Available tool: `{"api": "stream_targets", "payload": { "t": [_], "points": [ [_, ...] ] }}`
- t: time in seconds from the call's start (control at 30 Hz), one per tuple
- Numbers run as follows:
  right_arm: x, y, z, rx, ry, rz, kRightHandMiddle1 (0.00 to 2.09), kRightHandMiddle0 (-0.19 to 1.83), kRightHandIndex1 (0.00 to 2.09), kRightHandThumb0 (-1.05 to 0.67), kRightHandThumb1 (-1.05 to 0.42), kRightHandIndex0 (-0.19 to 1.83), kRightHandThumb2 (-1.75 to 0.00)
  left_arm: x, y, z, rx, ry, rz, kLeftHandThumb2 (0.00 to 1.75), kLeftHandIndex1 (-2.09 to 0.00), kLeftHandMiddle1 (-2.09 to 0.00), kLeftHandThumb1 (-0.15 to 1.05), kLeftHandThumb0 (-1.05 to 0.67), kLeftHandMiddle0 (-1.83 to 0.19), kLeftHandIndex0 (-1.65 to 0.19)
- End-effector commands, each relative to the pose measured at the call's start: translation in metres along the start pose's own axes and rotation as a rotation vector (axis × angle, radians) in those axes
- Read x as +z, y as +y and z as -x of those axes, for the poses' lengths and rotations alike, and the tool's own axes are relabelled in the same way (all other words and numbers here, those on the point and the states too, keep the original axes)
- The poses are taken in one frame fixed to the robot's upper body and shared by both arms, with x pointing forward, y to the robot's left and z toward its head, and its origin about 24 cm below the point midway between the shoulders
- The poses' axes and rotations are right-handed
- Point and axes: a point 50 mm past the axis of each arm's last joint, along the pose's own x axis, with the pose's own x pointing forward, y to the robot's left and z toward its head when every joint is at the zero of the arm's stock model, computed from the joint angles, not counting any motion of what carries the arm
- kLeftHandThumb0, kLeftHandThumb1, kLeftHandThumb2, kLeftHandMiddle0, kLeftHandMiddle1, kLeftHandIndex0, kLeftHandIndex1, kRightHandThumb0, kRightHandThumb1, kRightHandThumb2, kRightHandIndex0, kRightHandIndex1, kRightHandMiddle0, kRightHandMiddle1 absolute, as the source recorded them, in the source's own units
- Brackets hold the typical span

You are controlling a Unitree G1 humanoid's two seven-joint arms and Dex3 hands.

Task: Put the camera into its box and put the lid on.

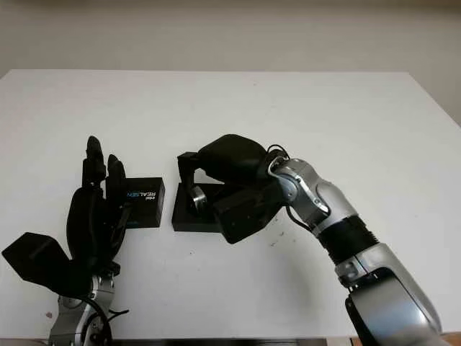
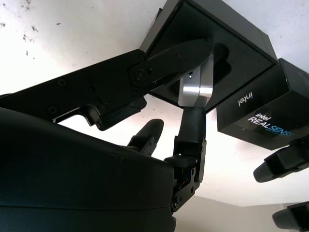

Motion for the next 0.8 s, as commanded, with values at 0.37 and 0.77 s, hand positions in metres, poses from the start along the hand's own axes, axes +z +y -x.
{"api": "stream_targets", "payload": {
  "t": [0.37, 0.77],
  "points": [
    [-0.002, -0.017, 0.001, 0.012, 0.003, -0.052, 1.47, 0.47, 0.88, -0.37, -0.9, 0.23, -0.05, 0.001, -0.001, 0.001, -0.007, 0.0, -0.004, 0.44, -0.01, -0.02, 1.05, -0.66, 0.19, 0.19],
    [-0.006, -0.033, -0.001, -0.057, -0.001, -0.14, 1.52, 0.48, 0.87, -0.38, -0.92, 0.24, -0.06, 0.001, 0.0, -0.001, -0.002, -0.008, -0.004, 0.42, -0.02, -0.03, 1.05, -0.67, 0.19, 0.19]
  ]
}}
